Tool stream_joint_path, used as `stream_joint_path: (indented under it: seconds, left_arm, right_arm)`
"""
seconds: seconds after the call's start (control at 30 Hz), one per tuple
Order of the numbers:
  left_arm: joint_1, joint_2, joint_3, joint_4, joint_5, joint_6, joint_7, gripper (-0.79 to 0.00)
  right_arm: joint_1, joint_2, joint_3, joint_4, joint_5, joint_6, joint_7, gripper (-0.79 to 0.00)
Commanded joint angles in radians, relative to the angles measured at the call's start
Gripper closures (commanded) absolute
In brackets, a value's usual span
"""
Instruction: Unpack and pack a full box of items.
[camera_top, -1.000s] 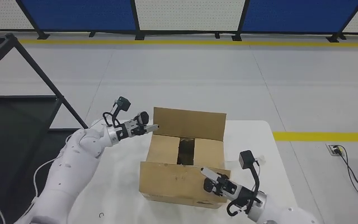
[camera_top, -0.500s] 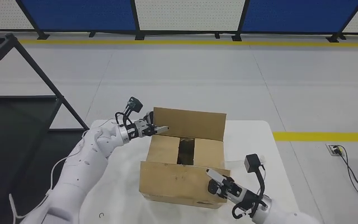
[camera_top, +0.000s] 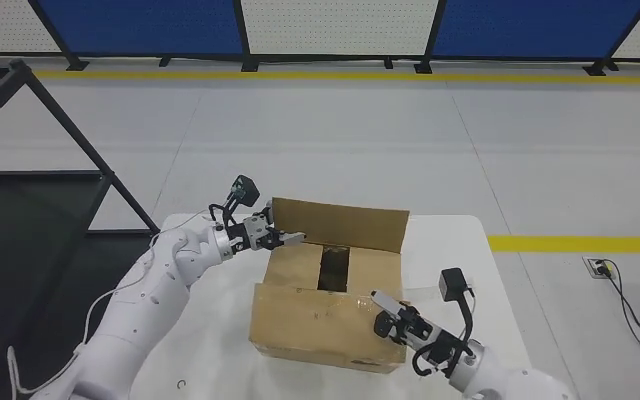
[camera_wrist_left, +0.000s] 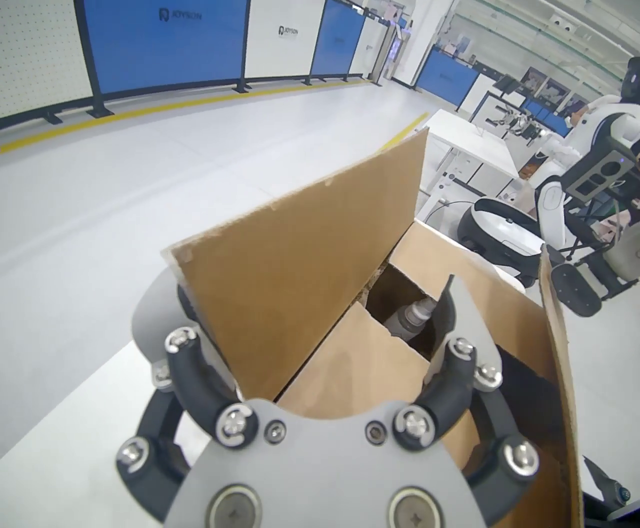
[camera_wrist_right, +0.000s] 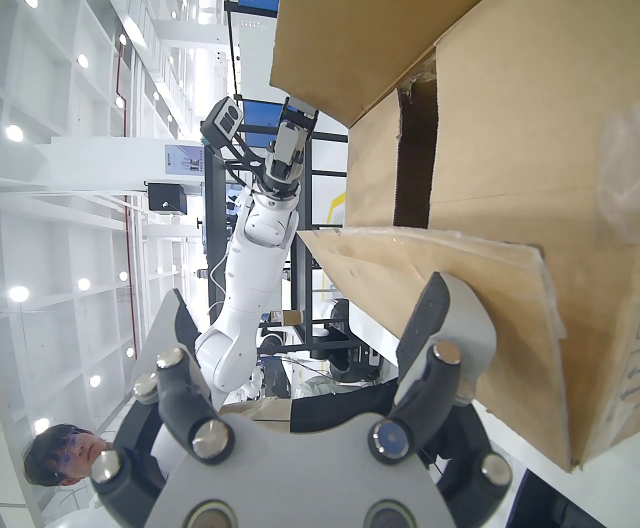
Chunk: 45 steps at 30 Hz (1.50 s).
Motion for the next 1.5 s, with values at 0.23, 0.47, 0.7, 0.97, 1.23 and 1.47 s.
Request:
stream_joint_path:
  seconds: [0.23,0.47,0.7,0.97,1.23,1.47]
  left_arm:
    - [0.038,0.078,0.082,-0.113,0.069,0.0,0.175,-0.785]
    - [0.059,0.153,0.157,-0.219,0.11,0.0,0.265,-0.785]
    - [0.068,0.232,0.243,-0.337,0.151,0.0,0.364,-0.785]
    - [0.03,0.33,0.385,-0.464,-0.059,0.0,0.39,-0.785]
    - [0.0,0.373,0.456,-0.538,-0.221,0.0,0.333,-0.785]
    - [0.0,0.373,0.456,-0.538,-0.221,0.0,0.333,-0.785]
  right_arm:
    - [0.028,-0.002,-0.026,0.023,-0.017,0.031,-0.057,-0.785]
    - [0.064,-0.006,-0.054,0.064,-0.02,0.075,-0.104,-0.785]
    - [0.084,-0.008,-0.073,0.082,-0.016,0.074,-0.118,-0.785]
    - [0.092,-0.01,-0.091,0.097,-0.018,0.078,-0.132,-0.785]
    - [0.095,-0.01,-0.095,0.104,-0.018,0.08,-0.133,-0.785]
    - [0.095,-0.01,-0.095,0.104,-0.018,0.08,-0.133,-0.785]
